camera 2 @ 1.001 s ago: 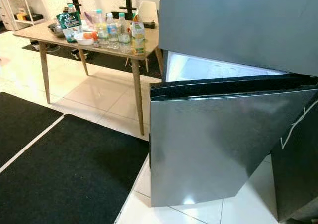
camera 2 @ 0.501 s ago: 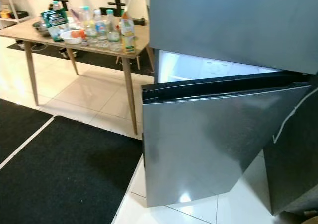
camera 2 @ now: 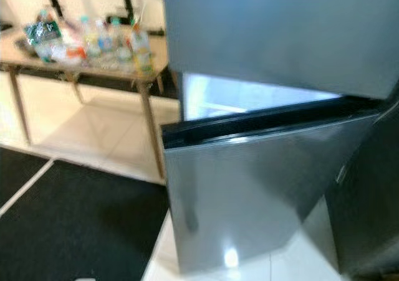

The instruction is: Restocking fridge

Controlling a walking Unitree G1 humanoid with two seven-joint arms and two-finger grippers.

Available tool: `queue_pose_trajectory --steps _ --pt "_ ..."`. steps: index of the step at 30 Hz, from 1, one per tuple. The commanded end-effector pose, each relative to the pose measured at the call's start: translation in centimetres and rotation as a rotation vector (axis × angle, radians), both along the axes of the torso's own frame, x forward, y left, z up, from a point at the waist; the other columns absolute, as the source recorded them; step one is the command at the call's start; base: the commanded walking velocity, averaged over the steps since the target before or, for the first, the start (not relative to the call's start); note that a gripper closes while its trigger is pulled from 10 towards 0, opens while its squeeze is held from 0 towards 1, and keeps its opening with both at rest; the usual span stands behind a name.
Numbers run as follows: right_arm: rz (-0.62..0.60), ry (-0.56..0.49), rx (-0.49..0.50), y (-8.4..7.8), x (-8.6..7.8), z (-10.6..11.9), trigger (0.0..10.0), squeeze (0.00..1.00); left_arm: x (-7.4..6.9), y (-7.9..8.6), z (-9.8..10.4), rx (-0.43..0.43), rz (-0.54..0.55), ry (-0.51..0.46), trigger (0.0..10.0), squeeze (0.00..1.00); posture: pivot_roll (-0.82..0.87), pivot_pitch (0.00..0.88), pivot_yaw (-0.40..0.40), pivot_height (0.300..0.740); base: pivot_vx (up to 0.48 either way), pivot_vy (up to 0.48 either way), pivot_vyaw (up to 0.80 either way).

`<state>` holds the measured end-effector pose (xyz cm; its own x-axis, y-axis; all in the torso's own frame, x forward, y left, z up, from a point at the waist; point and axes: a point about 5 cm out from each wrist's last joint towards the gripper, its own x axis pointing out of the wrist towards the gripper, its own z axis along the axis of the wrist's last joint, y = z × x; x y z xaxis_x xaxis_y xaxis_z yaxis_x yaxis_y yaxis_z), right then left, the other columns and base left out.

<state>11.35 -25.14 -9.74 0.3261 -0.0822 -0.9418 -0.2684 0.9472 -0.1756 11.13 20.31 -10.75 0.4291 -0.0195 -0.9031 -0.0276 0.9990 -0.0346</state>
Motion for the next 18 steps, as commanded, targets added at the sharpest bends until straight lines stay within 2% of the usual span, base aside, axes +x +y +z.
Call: queue_pose_trajectory --steps 1,12,14,15,16,18 --pt "0.002 -0.003 0.020 0.8 -0.1 -0.2 10.0 0.00 -1.2 0.2 -0.3 0.001 -0.007 0.047 10.0 0.00 -0.08 0.021 0.010 0.740 0.322 0.000 0.00" --pt "-0.026 -0.038 0.014 0.6 0.5 0.0 10.0 0.00 -1.1 0.4 -0.3 0.006 -0.008 0.044 10.0 0.00 -0.07 0.024 0.013 0.740 0.321 0.000 0.00" --pt "-0.060 -0.059 0.019 0.5 0.8 0.1 10.0 0.00 -1.1 0.4 -0.3 0.007 -0.007 0.044 10.0 0.00 -0.07 0.024 0.013 0.740 0.319 0.000 0.00" --pt "-0.129 -0.101 0.037 0.4 1.4 0.3 10.0 0.00 -1.1 0.5 -0.3 0.019 0.000 0.042 10.0 0.00 -0.08 0.025 0.014 0.740 0.000 0.000 0.00" --pt "-0.129 -0.101 0.037 0.4 1.4 0.3 10.0 0.00 -1.1 0.5 -0.3 0.019 0.000 0.042 10.0 0.00 -0.08 0.025 0.014 0.740 0.000 0.000 0.00" --pt "-0.261 -0.180 0.064 -0.1 2.5 0.9 10.0 0.00 -1.1 0.5 -0.2 0.023 0.020 0.034 10.0 0.00 -0.08 0.025 0.014 0.740 0.000 0.000 0.00"
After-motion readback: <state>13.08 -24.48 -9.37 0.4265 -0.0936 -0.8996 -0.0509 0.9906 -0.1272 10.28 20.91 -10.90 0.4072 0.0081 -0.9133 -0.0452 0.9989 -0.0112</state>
